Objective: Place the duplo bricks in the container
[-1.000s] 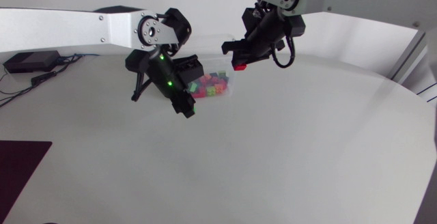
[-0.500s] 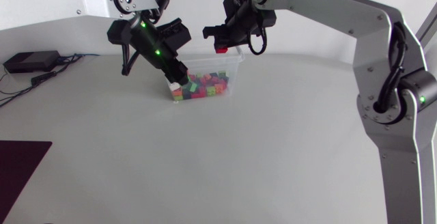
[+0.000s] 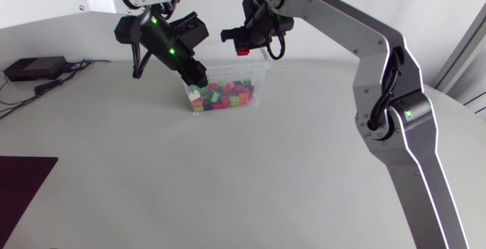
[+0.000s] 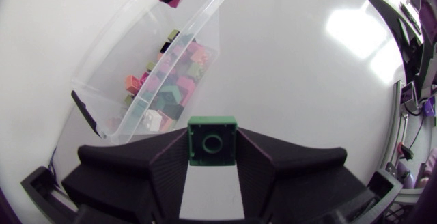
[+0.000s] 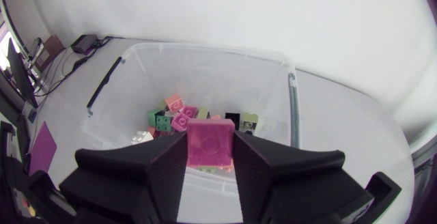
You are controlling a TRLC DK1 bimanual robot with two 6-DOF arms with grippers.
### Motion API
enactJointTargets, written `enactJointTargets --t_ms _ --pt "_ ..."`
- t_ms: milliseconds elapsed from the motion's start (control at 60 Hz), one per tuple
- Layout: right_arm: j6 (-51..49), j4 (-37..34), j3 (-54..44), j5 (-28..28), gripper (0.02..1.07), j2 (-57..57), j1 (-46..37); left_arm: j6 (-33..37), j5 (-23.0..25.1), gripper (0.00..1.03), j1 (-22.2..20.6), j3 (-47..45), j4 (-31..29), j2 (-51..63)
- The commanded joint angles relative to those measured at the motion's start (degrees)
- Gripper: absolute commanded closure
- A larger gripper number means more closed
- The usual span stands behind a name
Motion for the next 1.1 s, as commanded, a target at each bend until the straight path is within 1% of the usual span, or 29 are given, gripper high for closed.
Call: enactJointTargets --t_ms 0,67,133,267,300,367,400,417,433,450,483,500,517,567,600,667,850,1083 --pt "1.0 -1.1 2.5 0.8 0.77 2.8 0.3 -1.3 0.6 0.91 0.6 1.5 0.3 0.8" --pt "1.0 -1.4 3.3 0.9 0.78 3.1 0.4 -1.3 0.6 0.91 0.6 1.3 0.3 0.7" --pt "1.0 -3.5 4.9 1.4 0.78 3.4 0.9 -1.2 0.6 0.91 0.7 1.0 0.3 0.4" --pt "1.0 -7.1 11.3 1.6 0.78 5.7 1.0 -1.3 0.6 0.91 0.7 0.8 0.3 0.2" --pt "1.0 -8.3 14.0 1.6 0.78 6.9 0.9 -1.3 0.6 0.91 0.7 0.8 0.3 0.2" --pt "0.9 -13.8 28.1 2.2 0.78 13.5 0.6 -1.4 0.6 0.91 0.5 0.8 0.3 0.0" --pt "0.7 -15.7 32.8 2.9 0.78 15.9 0.7 -1.4 0.6 0.91 0.5 0.7 0.3 -0.1" --pt "0.7 -16.1 33.6 3.1 0.78 16.3 0.8 -1.5 0.6 0.91 0.4 0.7 0.3 -0.2" --pt "0.7 -16.5 33.6 3.1 0.78 16.4 0.8 -1.5 0.6 0.91 0.4 0.7 0.3 -0.2" --pt "1.0 -16.2 31.6 2.9 0.79 15.6 0.9 -1.7 0.6 0.91 0.4 0.7 0.3 -0.3" --pt "2.8 -15.5 23.1 1.0 0.8 11.6 0.3 -1.8 0.6 0.91 0.3 0.7 0.3 -0.3" --pt "4.2 -14.9 18.0 -1.4 0.8 8.8 0.2 -1.8 0.6 0.91 0.3 0.7 0.3 -0.3" --pt "4.7 -15.1 15.7 -1.7 0.8 7.0 0.6 -1.8 0.6 0.91 0.3 0.7 0.3 -0.3" --pt "5.4 -17.2 17.8 -1.3 0.8 5.6 1.1 -1.8 0.6 0.91 0.3 0.7 0.3 -0.4" --pt "5.4 -16.6 19.1 -0.7 0.8 4.6 0.8 -1.8 0.6 0.91 0.3 0.7 0.3 -0.4" --pt "5.3 -14.3 17.3 0.0 0.81 2.8 -0.3 -1.8 0.6 0.91 0.1 0.8 0.3 -0.3" --pt "5.2 -15.1 17.2 -0.7 0.8 4.2 -1.8 -2.8 0.6 0.91 -1.5 1.6 0.1 -2.1" --pt "5.2 -12.5 17.7 -0.9 0.8 5.0 -1.8 -3.6 0.6 0.91 -3.2 -1.2 -0.5 -4.5"
